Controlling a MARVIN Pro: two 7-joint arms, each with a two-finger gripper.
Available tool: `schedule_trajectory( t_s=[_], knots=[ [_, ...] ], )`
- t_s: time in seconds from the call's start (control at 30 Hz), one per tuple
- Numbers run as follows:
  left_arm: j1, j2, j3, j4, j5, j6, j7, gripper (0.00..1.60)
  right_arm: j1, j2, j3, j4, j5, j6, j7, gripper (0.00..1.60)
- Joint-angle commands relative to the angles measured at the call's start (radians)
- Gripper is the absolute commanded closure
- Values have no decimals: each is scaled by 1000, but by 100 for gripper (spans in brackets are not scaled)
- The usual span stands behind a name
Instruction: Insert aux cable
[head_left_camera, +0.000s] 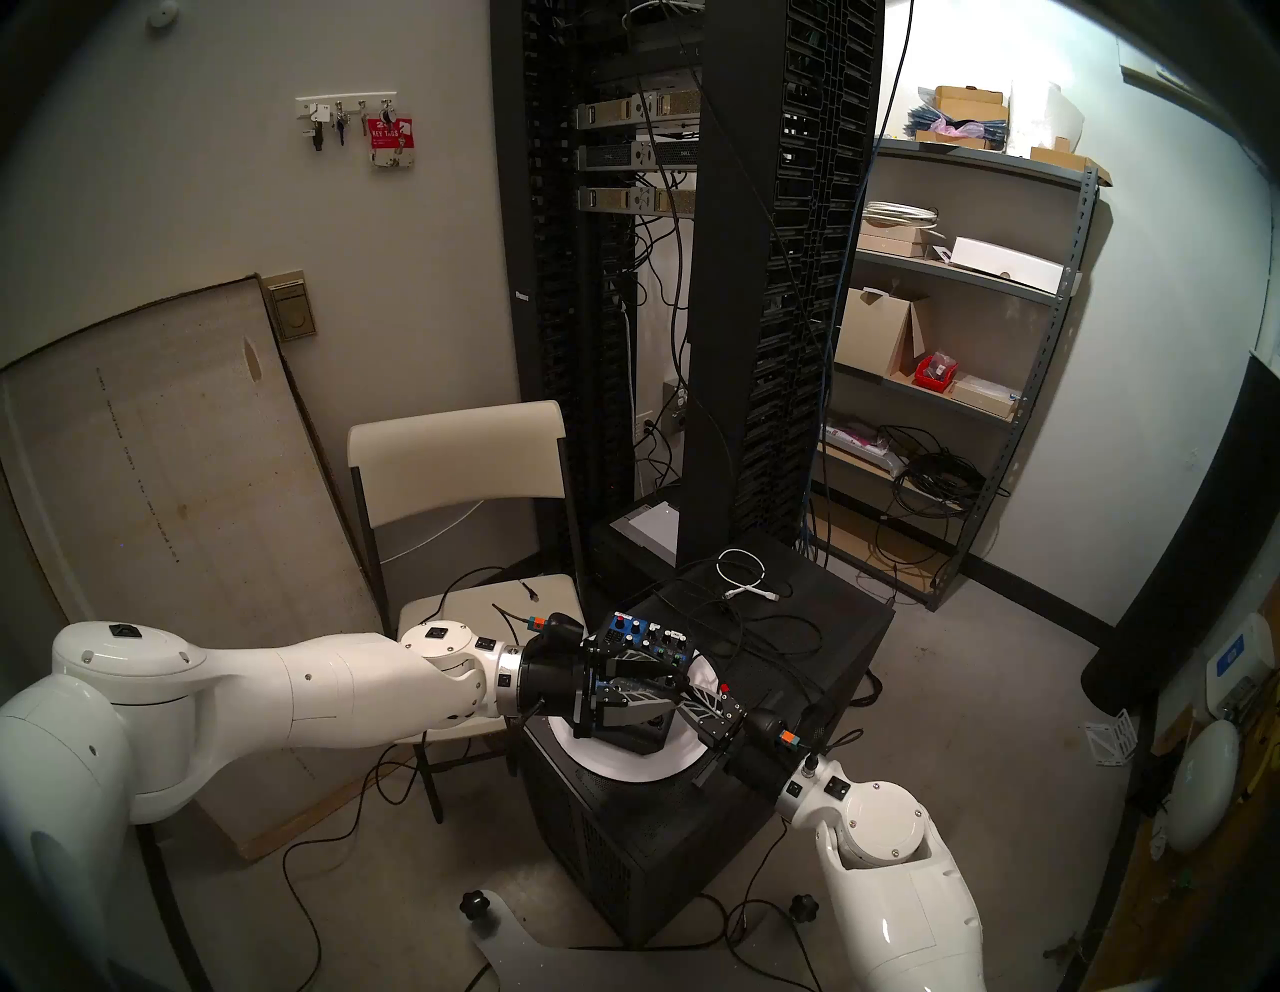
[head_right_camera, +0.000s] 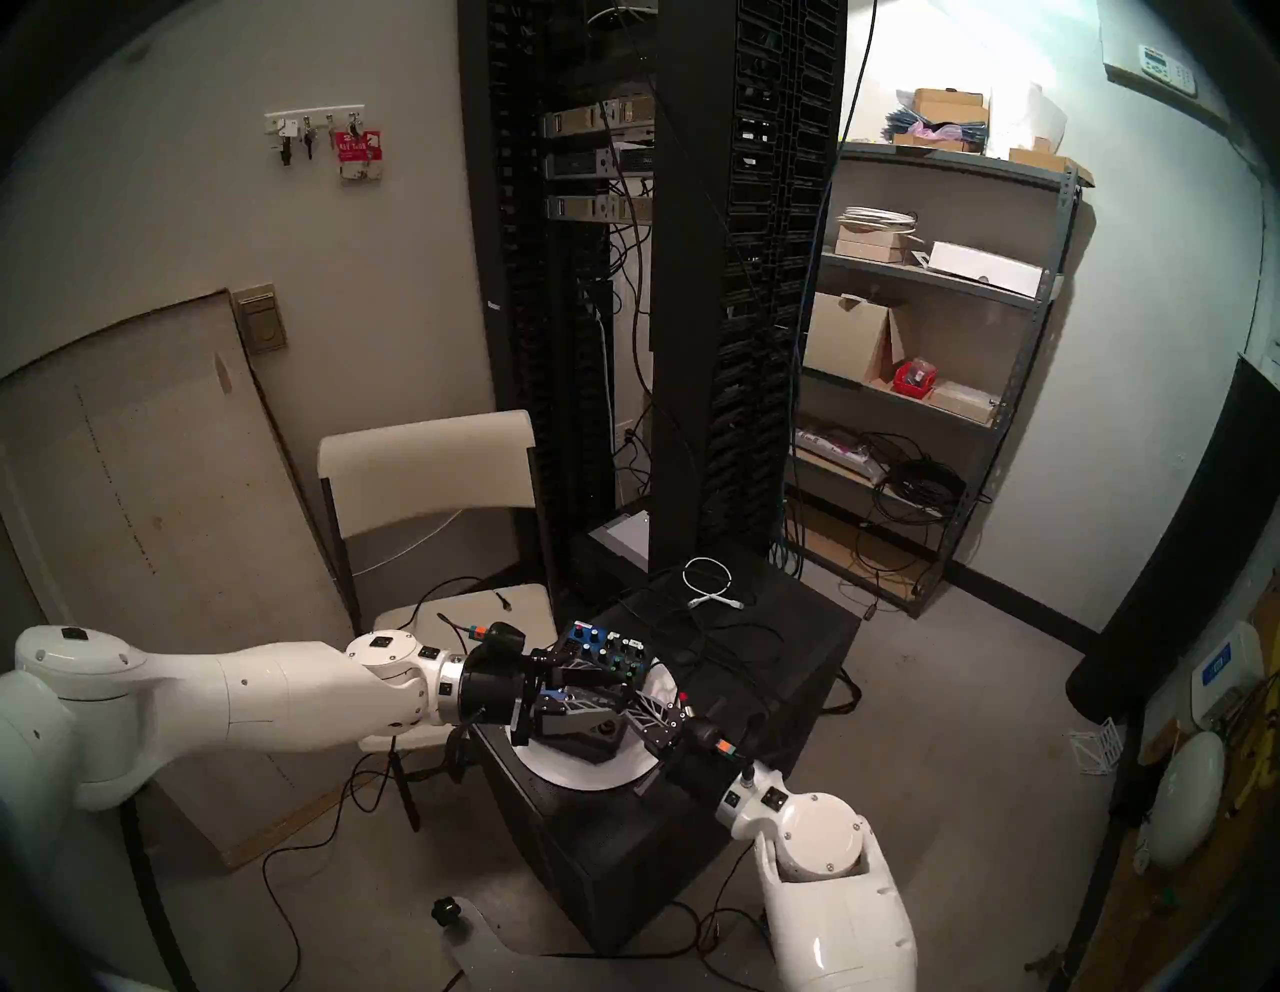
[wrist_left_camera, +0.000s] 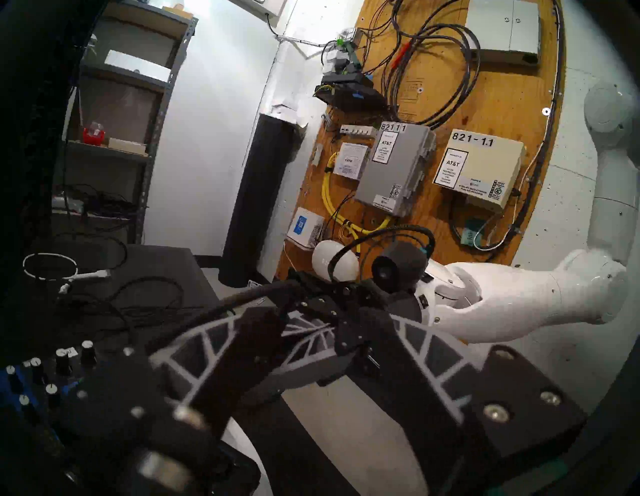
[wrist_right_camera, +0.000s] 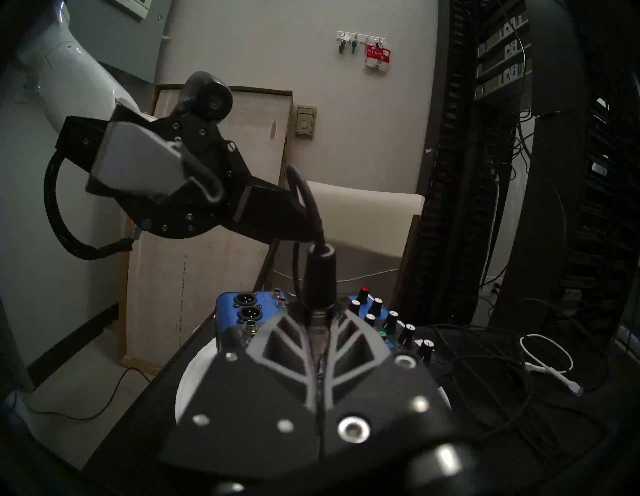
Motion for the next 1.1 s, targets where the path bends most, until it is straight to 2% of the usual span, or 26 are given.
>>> schedule_trajectory(
  t_s=[0.0,0.53,1.07],
  knots=[
    [-12,8,-3,-11,4,3,8,41,7,-3,-19,-31,-7,9,13,160],
    [-13,17,1,-21,5,-2,12,41,3,11,-11,-64,-54,80,34,160],
    [-12,12,2,-18,3,-5,8,42,18,1,-12,-43,-77,81,44,160]
  ],
)
